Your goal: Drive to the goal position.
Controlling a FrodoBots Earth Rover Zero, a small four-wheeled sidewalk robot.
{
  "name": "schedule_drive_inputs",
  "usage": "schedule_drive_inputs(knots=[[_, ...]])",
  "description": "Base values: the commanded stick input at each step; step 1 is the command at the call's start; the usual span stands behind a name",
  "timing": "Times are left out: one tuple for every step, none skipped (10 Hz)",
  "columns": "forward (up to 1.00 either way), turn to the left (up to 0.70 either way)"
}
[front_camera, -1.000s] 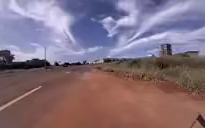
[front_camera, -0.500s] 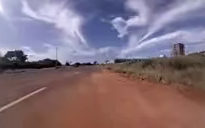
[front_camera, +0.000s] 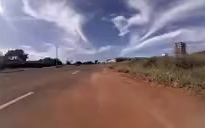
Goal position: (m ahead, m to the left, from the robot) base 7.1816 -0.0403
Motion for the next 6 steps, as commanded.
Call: schedule_drive_inputs(knots=[[1.0, 0.0], [1.0, 0.0], [1.0, 0.0], [1.0, 0.0], [1.0, 0.0], [1.0, 0.0]])
